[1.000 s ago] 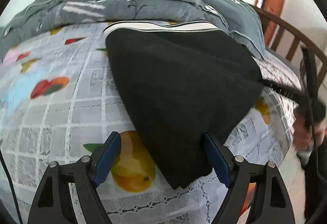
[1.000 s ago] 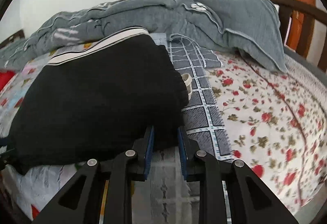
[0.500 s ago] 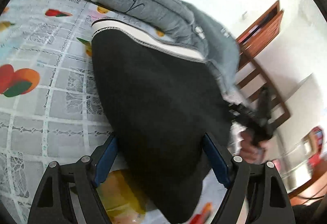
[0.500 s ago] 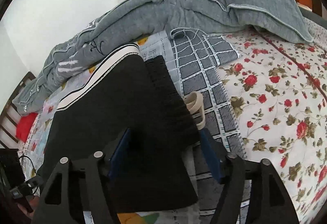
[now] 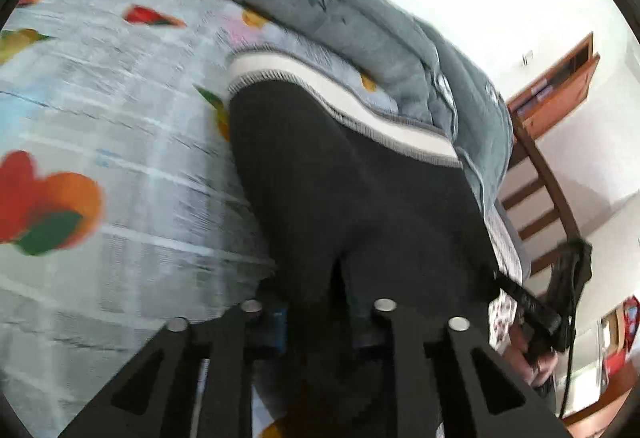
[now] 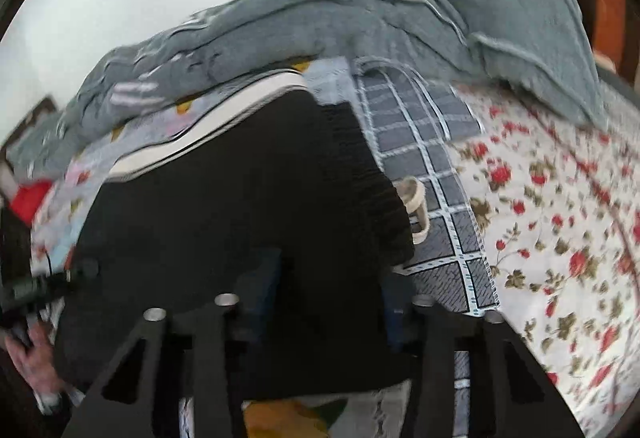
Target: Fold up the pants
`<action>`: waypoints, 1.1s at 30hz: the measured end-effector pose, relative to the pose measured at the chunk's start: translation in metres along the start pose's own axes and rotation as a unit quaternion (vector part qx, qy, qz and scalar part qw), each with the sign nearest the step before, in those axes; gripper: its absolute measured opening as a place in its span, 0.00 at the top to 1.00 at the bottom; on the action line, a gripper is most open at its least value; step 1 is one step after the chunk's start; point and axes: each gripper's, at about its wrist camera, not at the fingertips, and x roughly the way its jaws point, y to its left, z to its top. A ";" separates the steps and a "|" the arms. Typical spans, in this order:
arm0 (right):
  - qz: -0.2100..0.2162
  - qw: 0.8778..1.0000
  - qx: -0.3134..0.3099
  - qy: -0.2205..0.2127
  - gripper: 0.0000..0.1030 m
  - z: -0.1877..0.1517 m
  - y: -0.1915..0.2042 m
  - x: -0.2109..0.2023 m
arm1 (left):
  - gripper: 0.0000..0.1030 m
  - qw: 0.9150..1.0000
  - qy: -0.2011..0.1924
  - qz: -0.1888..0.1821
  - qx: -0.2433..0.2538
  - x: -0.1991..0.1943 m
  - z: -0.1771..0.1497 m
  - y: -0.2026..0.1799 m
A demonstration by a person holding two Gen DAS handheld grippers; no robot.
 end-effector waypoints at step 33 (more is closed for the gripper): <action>0.129 0.990 -0.051 -0.017 0.53 0.035 0.171 0.036 | 0.61 0.992 -0.028 0.119 -0.014 -0.143 0.017 0.145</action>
